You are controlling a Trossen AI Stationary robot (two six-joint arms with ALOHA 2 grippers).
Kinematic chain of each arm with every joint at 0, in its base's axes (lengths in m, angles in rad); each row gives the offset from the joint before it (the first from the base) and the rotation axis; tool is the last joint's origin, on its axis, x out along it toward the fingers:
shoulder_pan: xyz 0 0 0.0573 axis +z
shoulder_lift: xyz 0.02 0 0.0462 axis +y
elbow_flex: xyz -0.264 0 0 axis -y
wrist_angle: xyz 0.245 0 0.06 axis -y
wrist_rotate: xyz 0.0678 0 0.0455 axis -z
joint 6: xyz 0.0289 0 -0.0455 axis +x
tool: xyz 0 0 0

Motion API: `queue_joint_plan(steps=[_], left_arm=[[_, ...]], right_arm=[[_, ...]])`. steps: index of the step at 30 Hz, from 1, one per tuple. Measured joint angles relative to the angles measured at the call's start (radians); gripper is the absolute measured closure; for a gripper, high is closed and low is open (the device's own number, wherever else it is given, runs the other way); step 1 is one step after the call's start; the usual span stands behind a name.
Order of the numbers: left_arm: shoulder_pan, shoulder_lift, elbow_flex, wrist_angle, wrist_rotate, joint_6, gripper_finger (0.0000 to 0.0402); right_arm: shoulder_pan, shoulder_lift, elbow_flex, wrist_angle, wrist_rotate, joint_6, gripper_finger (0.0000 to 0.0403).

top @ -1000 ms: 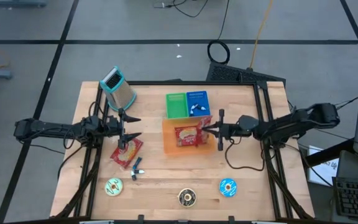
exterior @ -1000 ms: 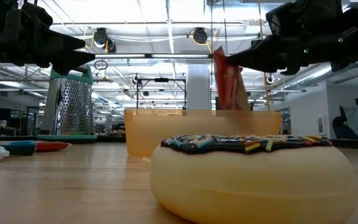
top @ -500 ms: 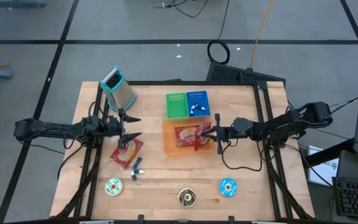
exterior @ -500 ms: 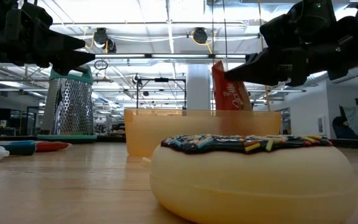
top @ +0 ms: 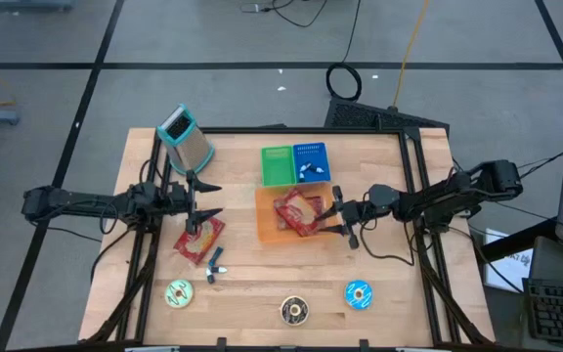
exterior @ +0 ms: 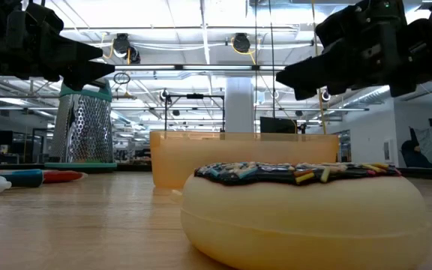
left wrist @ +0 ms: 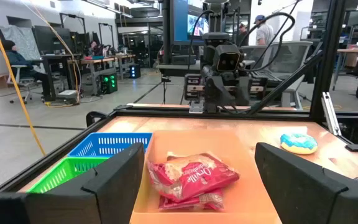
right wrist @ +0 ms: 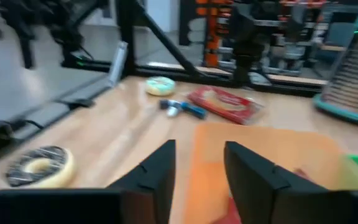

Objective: Pick & Place Food Item
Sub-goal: Put the blue doughnut into the green bin

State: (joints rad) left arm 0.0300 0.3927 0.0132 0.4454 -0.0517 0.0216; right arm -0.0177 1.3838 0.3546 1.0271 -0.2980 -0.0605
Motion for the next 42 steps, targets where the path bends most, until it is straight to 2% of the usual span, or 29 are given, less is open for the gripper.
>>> queue_joint_plan(steps=[5,12,19,24,26,28,32,38,40,42], left_arm=[[0.000,0.000,0.000,0.000,0.000,0.000,0.0096],[0.000,0.000,0.000,0.000,0.000,0.000,0.0096],[0.000,0.000,0.000,0.000,0.000,0.000,0.0096],[0.000,0.000,0.000,0.000,0.000,0.000,0.0096],[0.000,0.000,0.000,0.000,0.000,0.000,0.0096],[0.000,0.000,0.000,0.000,0.000,0.000,0.0096],[0.000,0.000,0.000,0.000,0.000,0.000,0.0096],[0.000,0.000,0.000,0.000,0.000,0.000,0.0096],[0.000,0.000,0.000,0.000,0.000,0.000,0.0096],[0.000,0.000,0.000,0.000,0.000,0.000,0.0096]], right_arm=[[0.000,0.000,0.000,0.024,-0.017,0.077,0.0239],[0.028,0.000,0.000,0.047,-0.019,0.184,0.0230],[0.179,0.000,0.000,0.267,-0.050,0.254,0.0232],[0.311,0.000,0.000,0.442,-0.034,0.279,0.0227],[0.365,-0.001,0.000,0.532,0.024,0.345,0.0223],[0.412,-0.006,0.003,0.538,0.082,0.405,0.0219],[0.474,-0.014,0.026,0.477,0.130,0.399,0.0216],[0.587,0.004,0.084,0.391,0.318,0.390,0.0216],[0.644,0.005,0.123,0.323,0.366,0.369,0.0212],[0.713,0.003,0.194,0.163,0.421,0.317,0.0202]])
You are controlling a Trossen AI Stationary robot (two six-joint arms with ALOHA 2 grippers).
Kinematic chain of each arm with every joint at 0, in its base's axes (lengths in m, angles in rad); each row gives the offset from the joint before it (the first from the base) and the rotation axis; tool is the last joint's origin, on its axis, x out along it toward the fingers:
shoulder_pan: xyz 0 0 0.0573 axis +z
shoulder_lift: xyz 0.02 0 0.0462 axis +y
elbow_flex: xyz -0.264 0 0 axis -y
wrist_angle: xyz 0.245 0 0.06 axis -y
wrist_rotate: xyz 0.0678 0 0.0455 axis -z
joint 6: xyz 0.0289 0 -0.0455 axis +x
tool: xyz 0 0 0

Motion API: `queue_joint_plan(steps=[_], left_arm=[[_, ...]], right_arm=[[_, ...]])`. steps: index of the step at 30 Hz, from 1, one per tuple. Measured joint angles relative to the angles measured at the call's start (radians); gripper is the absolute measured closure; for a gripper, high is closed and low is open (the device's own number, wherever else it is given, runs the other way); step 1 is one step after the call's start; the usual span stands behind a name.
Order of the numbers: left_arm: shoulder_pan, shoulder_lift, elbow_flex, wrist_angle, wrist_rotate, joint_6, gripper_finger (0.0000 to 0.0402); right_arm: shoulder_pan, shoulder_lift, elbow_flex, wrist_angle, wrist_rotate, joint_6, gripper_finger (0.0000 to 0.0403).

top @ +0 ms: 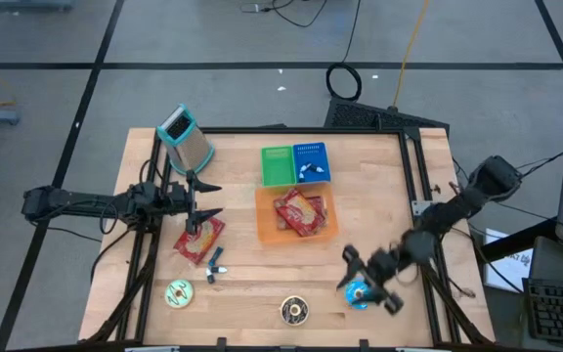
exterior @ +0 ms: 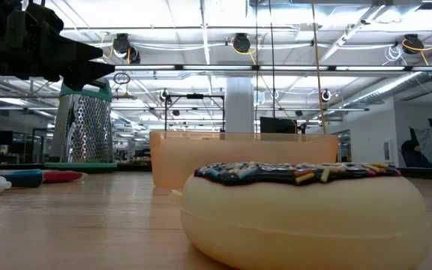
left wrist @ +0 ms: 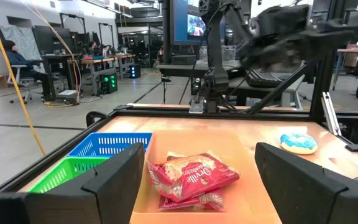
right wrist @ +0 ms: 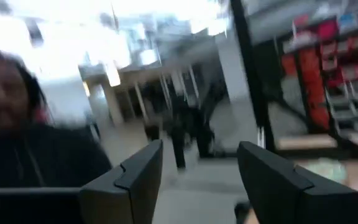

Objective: Pick & Place Food Item
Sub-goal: Put the blue doughnut into the green bin

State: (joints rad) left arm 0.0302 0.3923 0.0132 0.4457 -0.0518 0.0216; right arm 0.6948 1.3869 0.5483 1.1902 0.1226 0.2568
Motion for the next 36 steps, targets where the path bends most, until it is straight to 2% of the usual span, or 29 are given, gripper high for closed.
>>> queue_joint_plan(steps=[3,6,9,12,15,19,29,36], left_arm=[[0.000,0.000,0.000,0.000,0.000,0.000,0.0096],[0.000,0.000,0.000,0.000,0.000,0.000,0.0096],[0.000,0.000,0.000,0.000,0.000,0.000,0.0096],[0.000,0.000,0.000,0.000,0.000,0.000,0.0096],[0.000,0.000,0.000,0.000,0.000,0.000,0.0096],[0.000,0.000,0.000,0.000,0.000,0.000,0.0096],[0.000,0.000,0.000,0.000,0.000,0.000,0.0096],[0.000,0.000,0.000,0.000,0.000,0.000,0.0096]], right_arm=[[0.088,-0.013,0.165,-0.488,0.174,0.005,0.0179],[0.138,0.002,0.359,-1.113,0.348,0.224,0.0159],[0.153,0.042,0.488,-1.584,0.393,0.532,0.0151],[0.165,0.071,0.512,-1.824,0.363,0.744,0.0150],[0.165,0.085,0.476,-1.902,0.268,0.843,0.0152],[0.164,0.087,0.382,-1.853,0.190,0.883,0.0160],[0.151,0.087,0.216,-1.536,0.136,0.905,0.0165],[0.141,0.107,0.186,-1.515,0.135,0.882,0.0165]])
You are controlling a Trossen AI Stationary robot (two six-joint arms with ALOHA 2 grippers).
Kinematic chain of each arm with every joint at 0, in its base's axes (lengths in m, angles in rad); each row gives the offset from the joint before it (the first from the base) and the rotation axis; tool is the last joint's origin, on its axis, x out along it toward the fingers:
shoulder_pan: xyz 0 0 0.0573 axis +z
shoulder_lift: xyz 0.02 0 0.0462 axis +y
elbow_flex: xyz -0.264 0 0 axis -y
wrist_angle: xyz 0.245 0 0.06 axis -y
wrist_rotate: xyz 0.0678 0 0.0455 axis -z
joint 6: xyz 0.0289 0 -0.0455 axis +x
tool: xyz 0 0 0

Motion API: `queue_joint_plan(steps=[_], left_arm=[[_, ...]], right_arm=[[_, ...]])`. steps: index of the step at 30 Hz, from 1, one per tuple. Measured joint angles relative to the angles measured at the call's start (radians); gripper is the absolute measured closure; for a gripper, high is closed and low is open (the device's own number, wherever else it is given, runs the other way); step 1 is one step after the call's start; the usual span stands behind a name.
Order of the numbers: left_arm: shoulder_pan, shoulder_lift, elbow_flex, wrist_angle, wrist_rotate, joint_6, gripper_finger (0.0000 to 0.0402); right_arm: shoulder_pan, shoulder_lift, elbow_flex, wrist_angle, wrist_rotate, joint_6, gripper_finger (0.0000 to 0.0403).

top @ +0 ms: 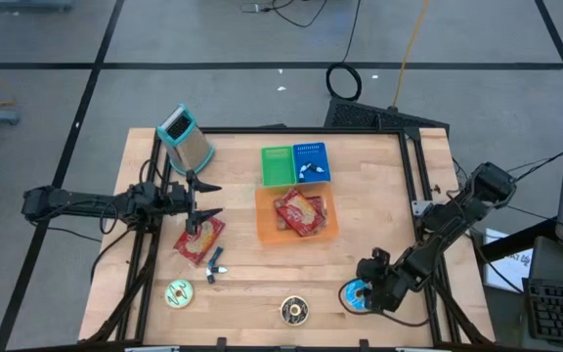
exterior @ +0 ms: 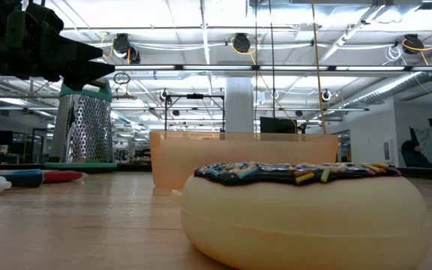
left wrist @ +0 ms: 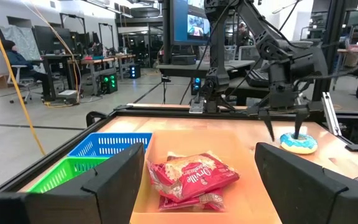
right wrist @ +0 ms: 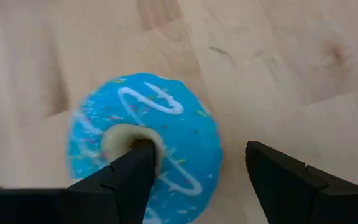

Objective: Pick & Place Food Item
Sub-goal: Put the blue doughnut into the green bin

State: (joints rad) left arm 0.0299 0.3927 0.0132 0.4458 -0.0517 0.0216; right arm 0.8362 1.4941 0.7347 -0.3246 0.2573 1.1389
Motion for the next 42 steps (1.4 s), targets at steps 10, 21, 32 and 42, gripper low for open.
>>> queue_joint_plan(steps=[10,21,32,42], left_arm=[[0.000,0.000,0.000,0.000,0.000,0.000,0.0096],[0.000,0.000,0.000,0.000,0.000,0.000,0.0096],[0.000,0.000,0.000,0.089,0.000,-0.003,0.0096],[0.000,0.016,0.001,0.157,-0.007,-0.118,0.0096]], right_arm=[[-0.025,0.022,-0.022,0.039,-0.022,-0.079,0.0204],[-0.071,-0.083,-0.024,0.202,0.053,-0.659,0.0369],[-0.203,-0.259,-0.023,0.424,0.365,-1.127,0.0367],[-0.596,-0.151,-0.023,0.819,0.325,-1.383,0.0384]])
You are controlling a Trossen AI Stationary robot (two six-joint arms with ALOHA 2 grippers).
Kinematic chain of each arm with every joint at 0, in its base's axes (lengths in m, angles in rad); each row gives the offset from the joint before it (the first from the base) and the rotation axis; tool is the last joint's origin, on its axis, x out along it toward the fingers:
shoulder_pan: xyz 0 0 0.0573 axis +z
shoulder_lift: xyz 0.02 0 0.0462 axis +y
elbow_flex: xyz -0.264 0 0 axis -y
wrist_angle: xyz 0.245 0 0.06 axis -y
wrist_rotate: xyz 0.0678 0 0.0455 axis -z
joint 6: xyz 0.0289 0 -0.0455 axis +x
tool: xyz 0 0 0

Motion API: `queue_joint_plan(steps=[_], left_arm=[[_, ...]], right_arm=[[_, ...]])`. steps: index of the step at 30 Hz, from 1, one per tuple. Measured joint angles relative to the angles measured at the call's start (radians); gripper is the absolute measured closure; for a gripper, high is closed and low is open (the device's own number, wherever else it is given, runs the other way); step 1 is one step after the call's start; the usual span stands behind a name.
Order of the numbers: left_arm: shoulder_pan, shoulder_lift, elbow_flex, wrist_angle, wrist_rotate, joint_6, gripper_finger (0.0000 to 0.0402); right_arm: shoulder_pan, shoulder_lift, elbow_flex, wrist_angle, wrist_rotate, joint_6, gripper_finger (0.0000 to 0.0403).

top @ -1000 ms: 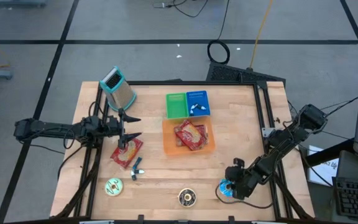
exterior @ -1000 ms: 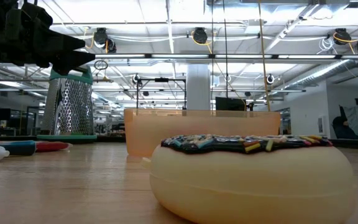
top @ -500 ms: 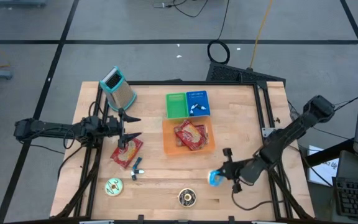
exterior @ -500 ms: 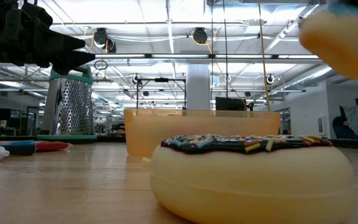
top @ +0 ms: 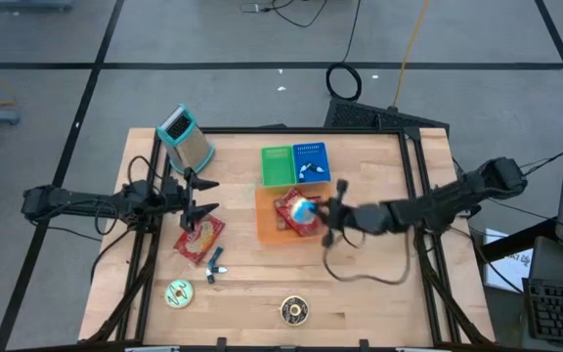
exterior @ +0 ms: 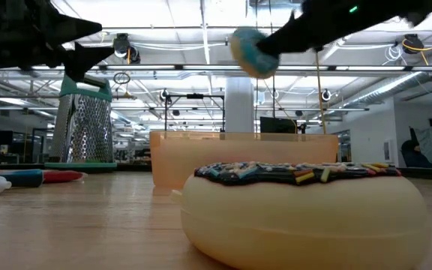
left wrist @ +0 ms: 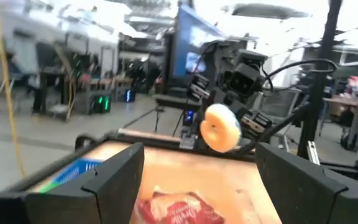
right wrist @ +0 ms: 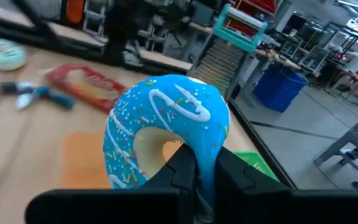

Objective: Pick & Place Food Item
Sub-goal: Put the blue doughnut into the green bin

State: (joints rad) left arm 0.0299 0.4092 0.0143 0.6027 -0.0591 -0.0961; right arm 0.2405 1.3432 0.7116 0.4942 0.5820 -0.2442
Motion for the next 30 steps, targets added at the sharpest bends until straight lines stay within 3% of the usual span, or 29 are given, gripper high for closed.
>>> queue_joint_plan(steps=[5,8,12,20,30], left_arm=[[0.001,0.055,0.000,0.034,-0.162,-0.074,0.0096],[0.002,0.142,0.031,0.066,-0.225,-0.111,0.0096],[0.001,0.312,0.191,0.023,-0.226,-0.142,0.0096],[0.014,0.698,0.588,-0.227,-0.309,0.003,0.0096],[0.042,0.976,0.835,-0.240,-0.372,0.166,0.0096]], right_arm=[[-0.177,0.111,0.000,0.212,-0.203,0.003,0.0381],[-0.246,0.183,0.000,0.317,-0.272,-0.004,0.0384],[-0.312,0.273,0.001,0.477,-0.269,-0.057,0.0384],[-0.401,0.407,0.016,0.783,-0.266,-0.170,0.0384],[-0.409,0.410,0.034,0.879,-0.266,-0.288,0.0385]])
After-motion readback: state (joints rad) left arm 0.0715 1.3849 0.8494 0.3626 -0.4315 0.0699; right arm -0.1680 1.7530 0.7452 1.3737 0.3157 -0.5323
